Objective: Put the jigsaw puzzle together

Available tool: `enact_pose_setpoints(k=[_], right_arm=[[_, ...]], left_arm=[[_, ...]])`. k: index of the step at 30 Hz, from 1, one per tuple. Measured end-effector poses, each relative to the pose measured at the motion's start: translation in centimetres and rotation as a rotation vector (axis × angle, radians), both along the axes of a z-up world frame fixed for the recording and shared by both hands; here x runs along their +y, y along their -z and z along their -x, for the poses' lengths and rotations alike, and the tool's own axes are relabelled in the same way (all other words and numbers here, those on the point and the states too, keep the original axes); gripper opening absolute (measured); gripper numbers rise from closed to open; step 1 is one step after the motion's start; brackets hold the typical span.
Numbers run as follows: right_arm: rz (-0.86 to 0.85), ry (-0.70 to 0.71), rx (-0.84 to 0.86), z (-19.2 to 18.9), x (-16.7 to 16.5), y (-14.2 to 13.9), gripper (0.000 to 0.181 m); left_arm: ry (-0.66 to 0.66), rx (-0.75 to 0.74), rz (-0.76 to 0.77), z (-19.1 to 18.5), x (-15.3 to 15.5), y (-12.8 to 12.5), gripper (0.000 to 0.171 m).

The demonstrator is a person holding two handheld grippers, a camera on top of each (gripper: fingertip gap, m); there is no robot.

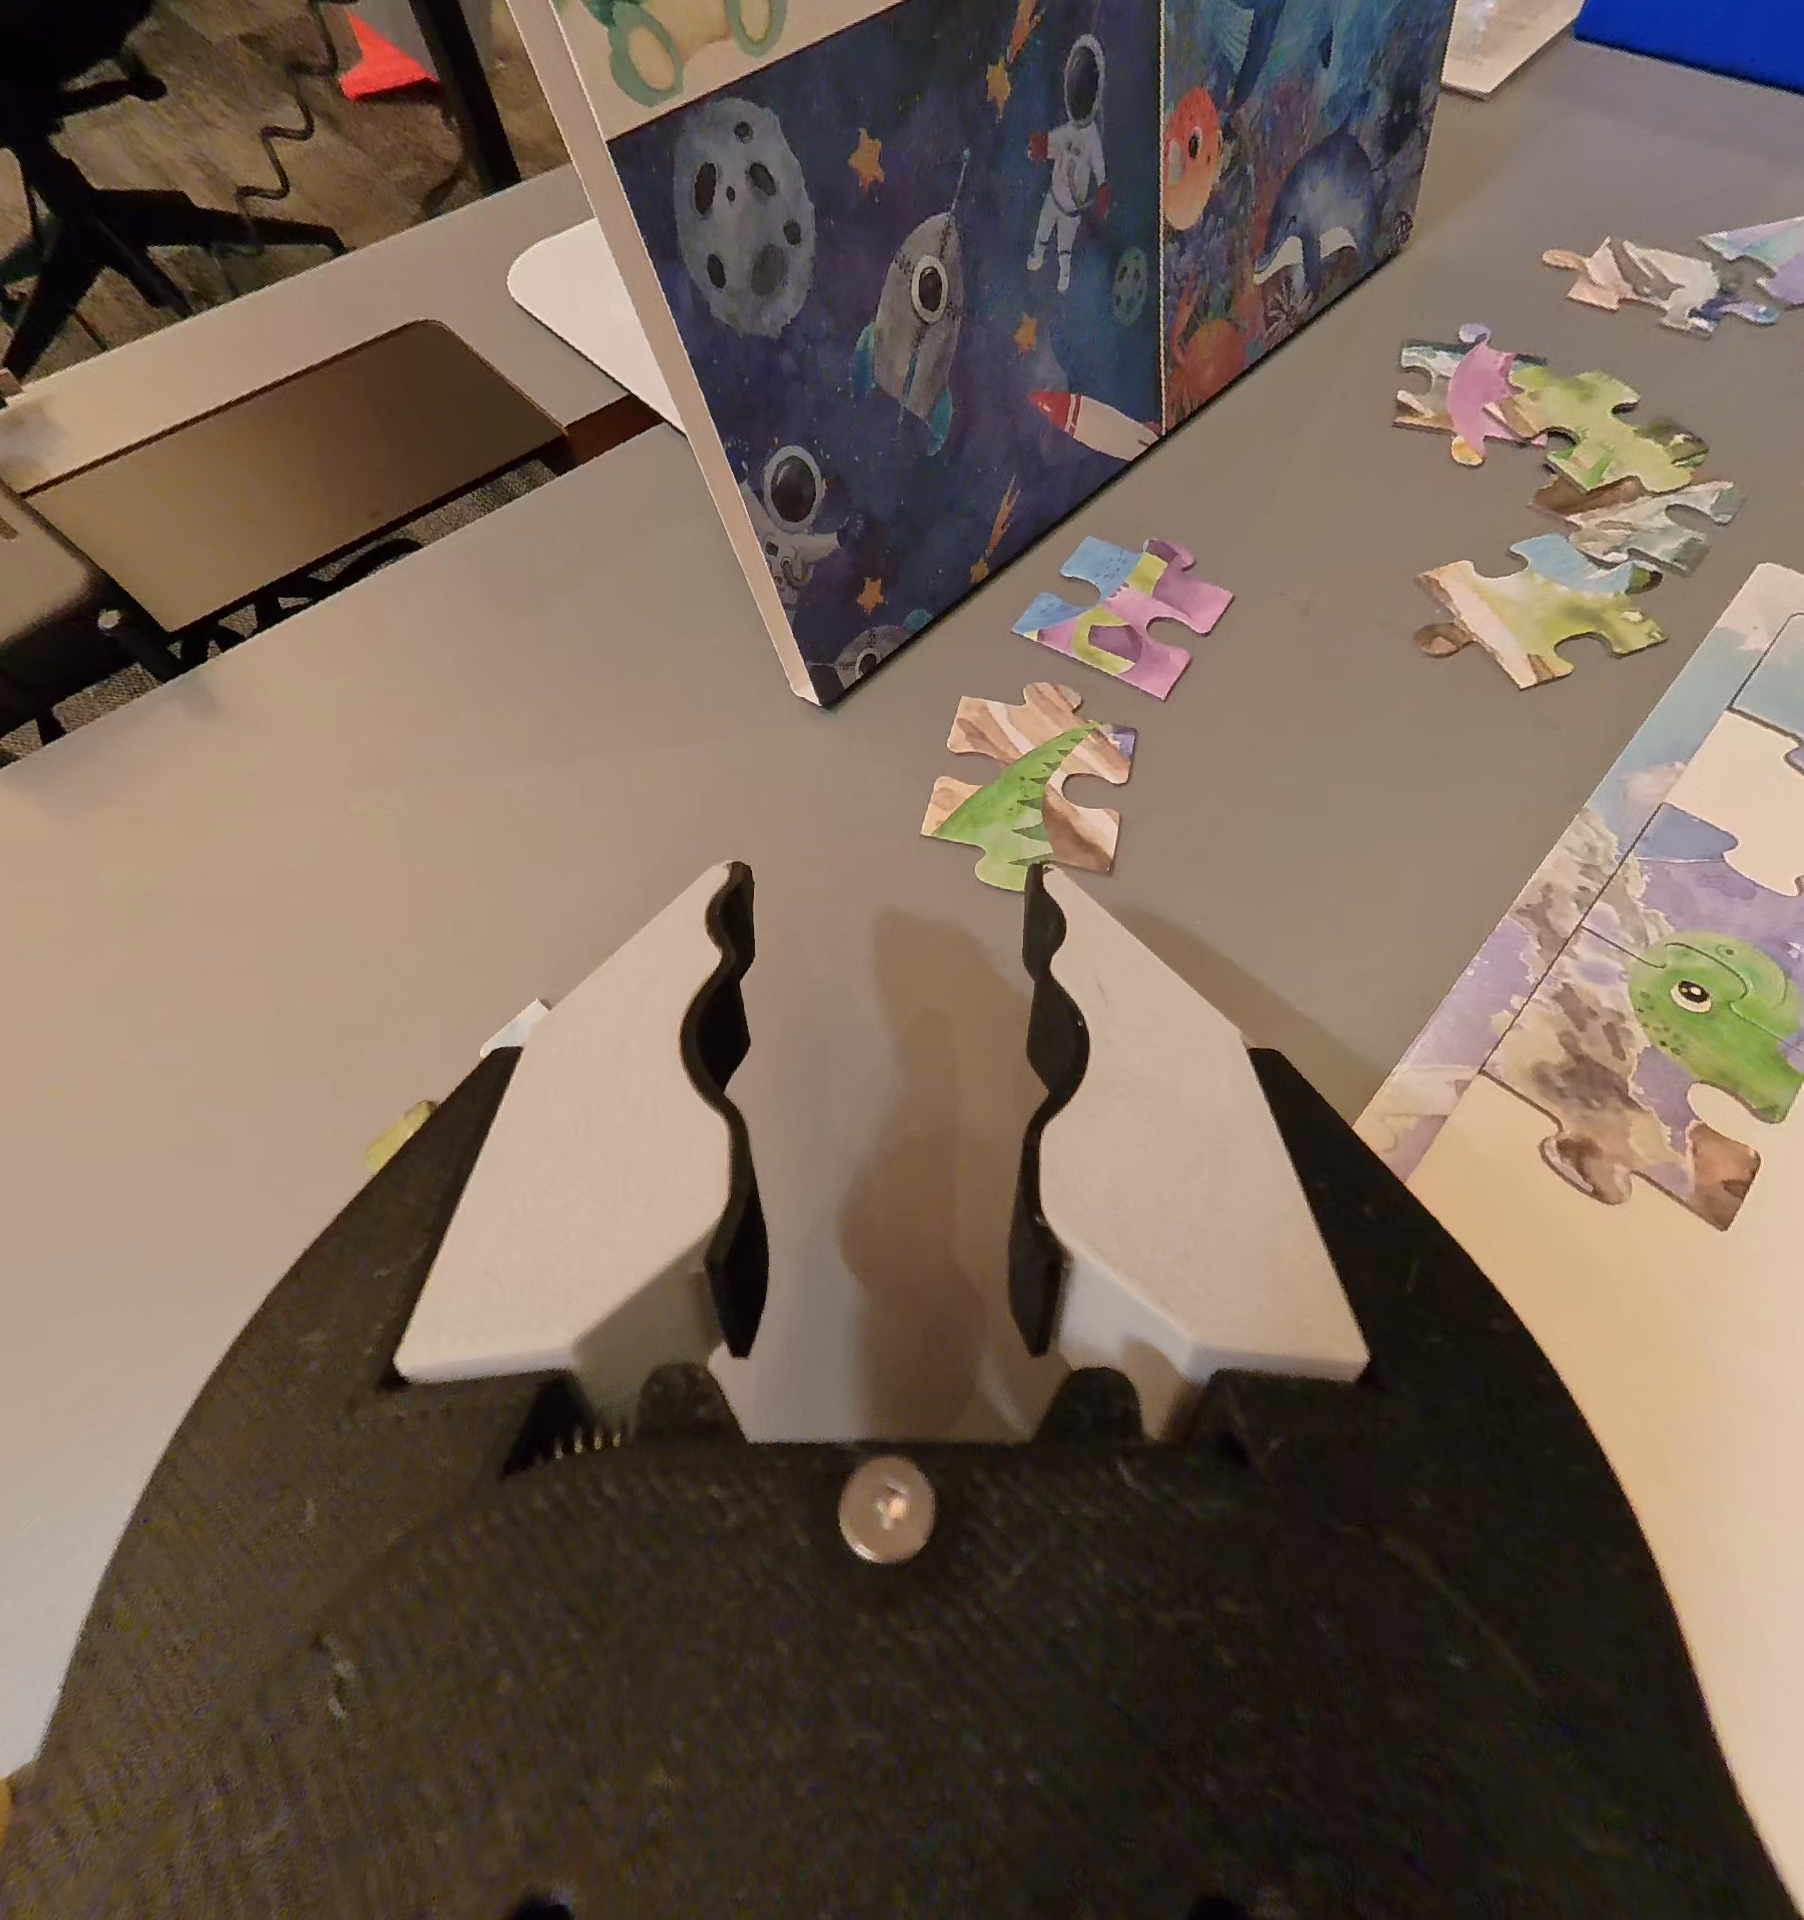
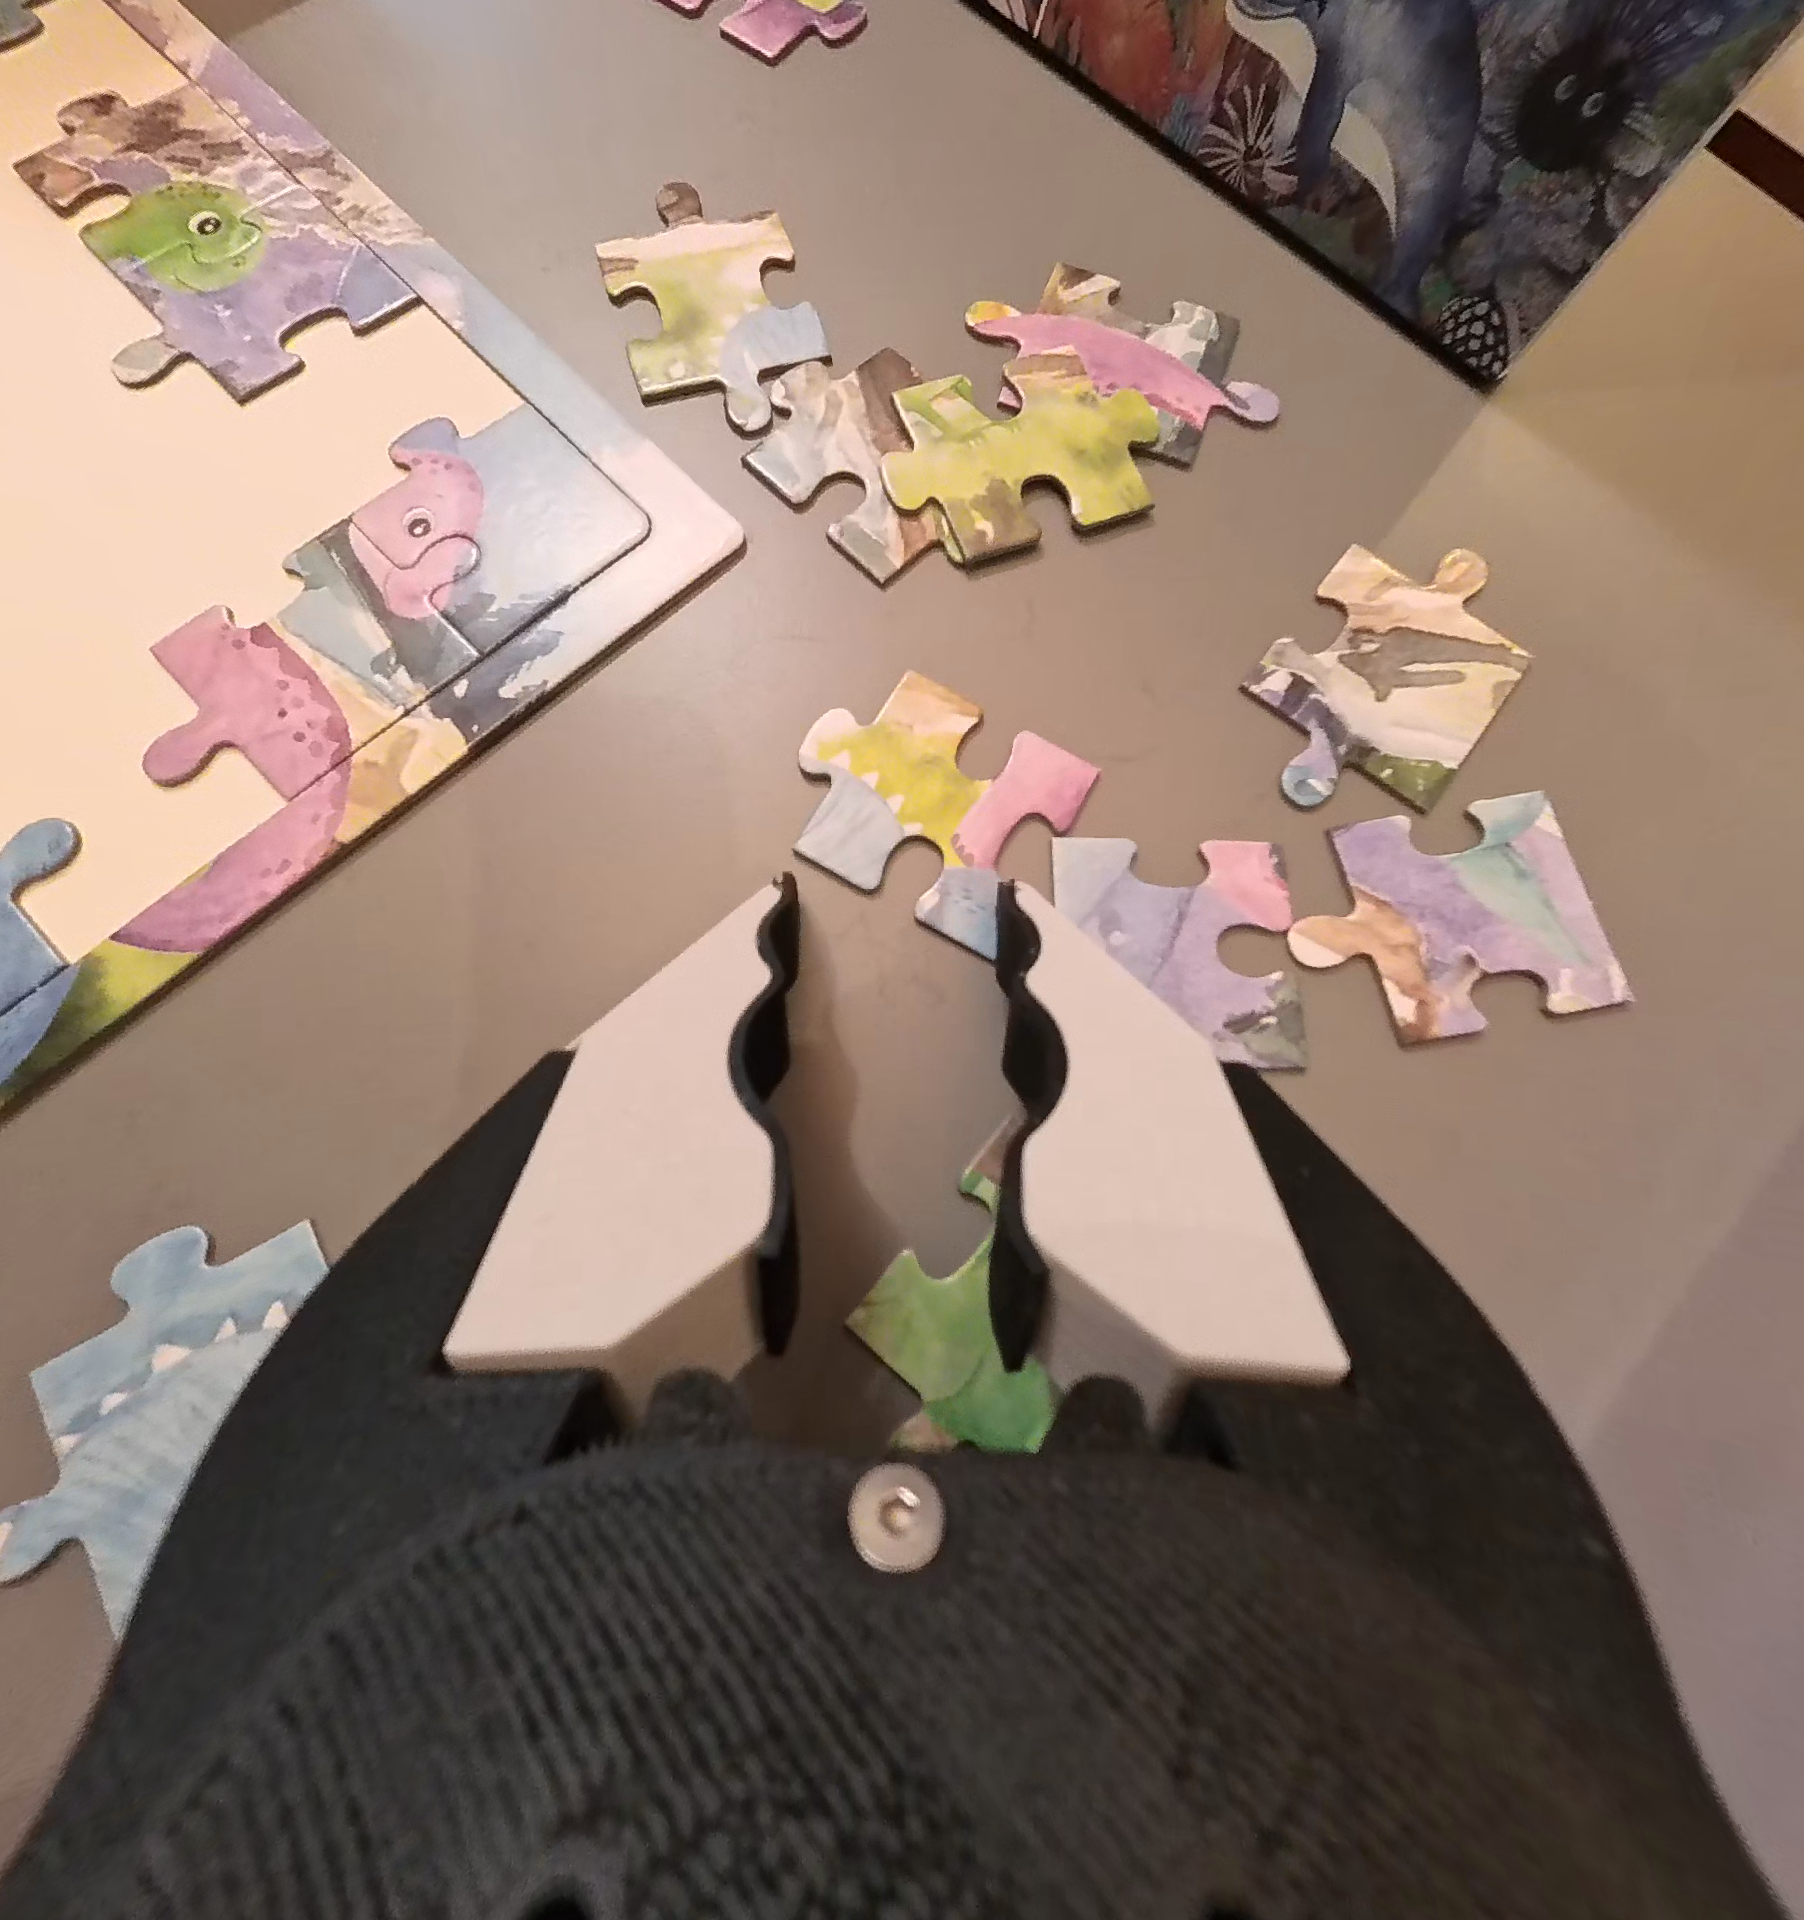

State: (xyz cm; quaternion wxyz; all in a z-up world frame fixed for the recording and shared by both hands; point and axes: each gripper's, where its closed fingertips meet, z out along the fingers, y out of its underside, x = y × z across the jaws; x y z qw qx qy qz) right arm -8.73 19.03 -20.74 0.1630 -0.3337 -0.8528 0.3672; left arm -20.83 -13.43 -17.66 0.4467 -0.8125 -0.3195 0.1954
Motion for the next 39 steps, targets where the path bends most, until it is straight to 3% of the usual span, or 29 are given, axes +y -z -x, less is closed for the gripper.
enact_pose_setpoints(k=[7,16,21,27,35,39], right_arm=[[0.005,0.016,0.040,0.3,0.4,-0.8,0.033],[0.139,0.326,0.412,3.0,6.1,-8.6,0.026],[0.223,0.401,0.511,2.8,7.7,-11.0,0.022],[0.227,0.366,0.485,3.0,6.5,-10.5,0.023],[0.160,0.233,0.400,3.2,1.8,-7.5,0.024],[0.122,0.204,0.407,3.1,0.9,-7.2,0.023]], left_arm=[[0.001,-0.001,0.005,0.0,0.0,0.1,0.051],[0.001,0.000,0.013,0.0,0.0,0.2,0.051],[-0.002,0.001,0.003,0.1,0.0,0.1,0.051],[-0.004,0.003,-0.010,0.1,-0.1,-0.1,0.049],[-0.017,0.022,0.003,0.2,-0.2,-0.1,0.039],[-0.156,0.133,-0.102,1.3,-2.6,-2.6,0.000]])
